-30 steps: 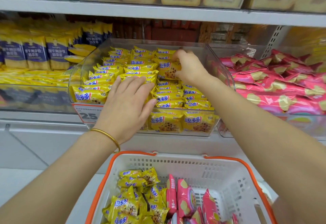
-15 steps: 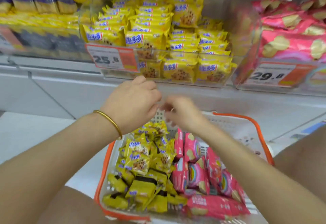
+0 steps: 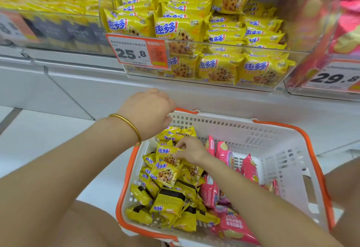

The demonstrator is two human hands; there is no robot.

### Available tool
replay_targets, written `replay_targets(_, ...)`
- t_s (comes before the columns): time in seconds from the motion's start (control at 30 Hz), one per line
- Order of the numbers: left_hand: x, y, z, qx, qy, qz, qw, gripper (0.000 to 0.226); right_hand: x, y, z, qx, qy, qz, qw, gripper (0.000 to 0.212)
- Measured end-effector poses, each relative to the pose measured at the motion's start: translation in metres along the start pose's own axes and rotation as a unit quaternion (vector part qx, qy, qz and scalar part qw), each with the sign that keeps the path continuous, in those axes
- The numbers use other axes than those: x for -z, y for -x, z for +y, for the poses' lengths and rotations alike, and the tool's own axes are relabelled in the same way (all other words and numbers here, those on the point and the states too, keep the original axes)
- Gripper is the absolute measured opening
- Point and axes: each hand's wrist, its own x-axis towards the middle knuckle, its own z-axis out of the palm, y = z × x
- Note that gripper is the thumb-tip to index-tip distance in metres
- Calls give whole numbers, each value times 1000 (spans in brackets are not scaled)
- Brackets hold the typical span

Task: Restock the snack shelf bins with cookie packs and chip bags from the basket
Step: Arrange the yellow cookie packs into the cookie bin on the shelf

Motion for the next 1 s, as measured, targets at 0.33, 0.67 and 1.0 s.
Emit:
replay_targets(0.33,28,-21,13,-21,182,-24,983,44,124,81,-52,125,-279,-24,952,20)
replay_targets(0.67,98,-42,7,-10,269,425,864,47,253,113,-144,196,10,425,884,38)
replay_targets(1.0,69,-59,2,36,119,294,948,67,283,9,-157,106,202,406,885,48)
